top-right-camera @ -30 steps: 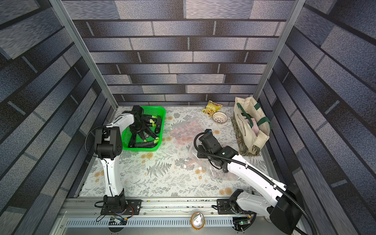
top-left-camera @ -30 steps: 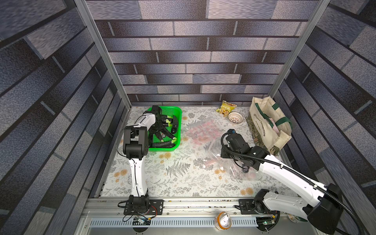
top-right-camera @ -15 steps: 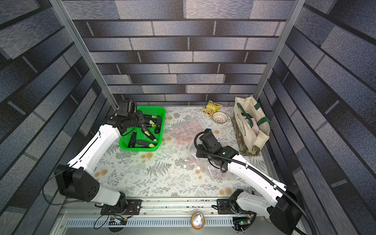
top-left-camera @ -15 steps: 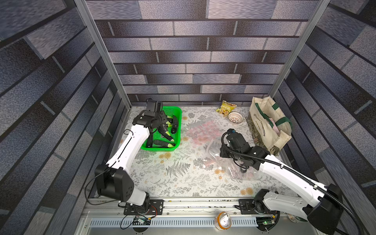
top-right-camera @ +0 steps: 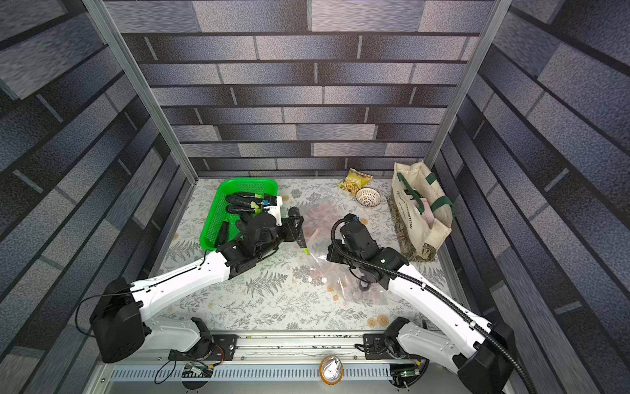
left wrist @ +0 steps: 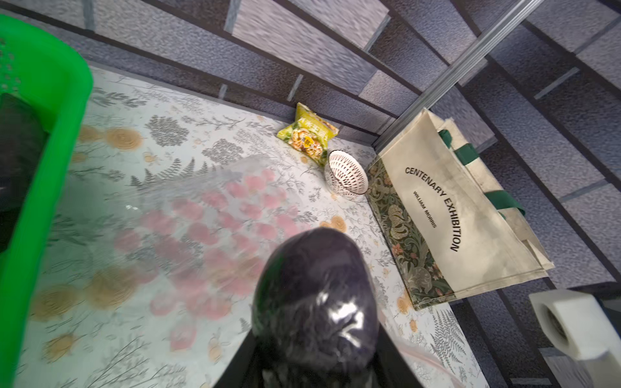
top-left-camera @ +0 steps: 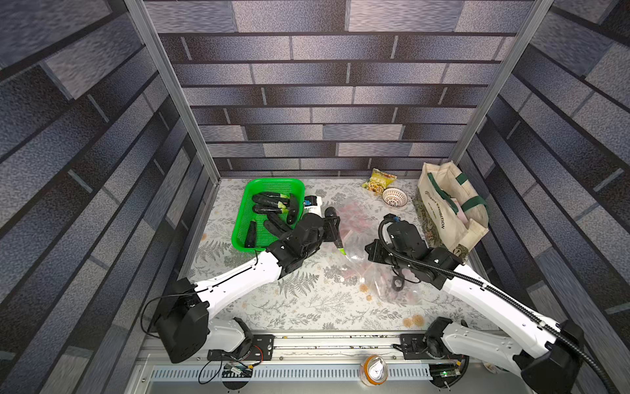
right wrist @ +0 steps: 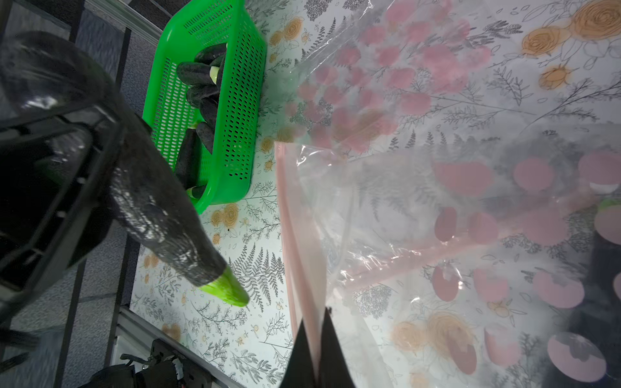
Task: Place the eggplant in a zip-top bag and seal the zipper
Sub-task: Place the eggplant in the zipper food storage bag.
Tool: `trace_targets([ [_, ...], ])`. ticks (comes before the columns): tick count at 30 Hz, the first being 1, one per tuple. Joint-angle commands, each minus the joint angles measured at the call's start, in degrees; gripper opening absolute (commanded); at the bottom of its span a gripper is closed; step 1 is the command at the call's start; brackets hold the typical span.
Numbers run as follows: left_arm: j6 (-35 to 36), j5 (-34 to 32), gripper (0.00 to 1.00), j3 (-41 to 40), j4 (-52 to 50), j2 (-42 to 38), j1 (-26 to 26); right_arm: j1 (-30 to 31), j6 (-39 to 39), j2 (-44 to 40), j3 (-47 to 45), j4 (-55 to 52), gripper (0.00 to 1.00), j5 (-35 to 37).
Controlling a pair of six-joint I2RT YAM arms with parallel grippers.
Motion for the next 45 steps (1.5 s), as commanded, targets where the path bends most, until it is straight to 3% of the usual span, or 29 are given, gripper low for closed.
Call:
trace_targets([
  [1,-0.7,-3.4,0.35,1.7,8.5,2.5,-1.9,-0.5,1.8,-1.6,1.9,1.1,0.00,-1.0],
  [10,-1.8,-4.4,0.41,1.5,10.3,6.9,-6.8,-0.5,3.1,-3.0,3.3,0.9,0.00,1.3],
  [21,-3.9,-3.1,0.62,2.8,7.2,7.1,-8.4,-0.7,2.8,-3.5,3.5,0.2,0.00,3.9],
  [24,-4.5,-5.0,0.64,3.2,3.3,5.2,-8.2,-0.8,2.5,-3.6,3.6,0.2,0.00,4.1],
  [28,-7.4,-6.5,0.65,6.8,-11.4,2.2,-5.9,-0.9,2.0,-3.7,3.8,-0.2,0.00,4.1],
  [31,-10.5,-1.8,0.66,10.1,-24.7,2.2,-2.1,-1.0,1.6,-3.5,3.8,-0.2,0.00,4.0],
  [33,-11.4,2.7,0.65,9.8,-27.5,2.3,-0.1,-1.0,1.4,-3.6,3.9,-0.3,0.00,3.8],
  [41,-13.9,15.1,0.64,9.4,-23.4,6.1,0.6,-1.0,1.3,-3.4,3.4,0.2,0.00,3.3],
  [45,-14.1,17.1,0.60,11.4,-23.0,9.2,-0.3,-1.1,1.2,-3.3,3.4,0.2,0.00,3.1],
])
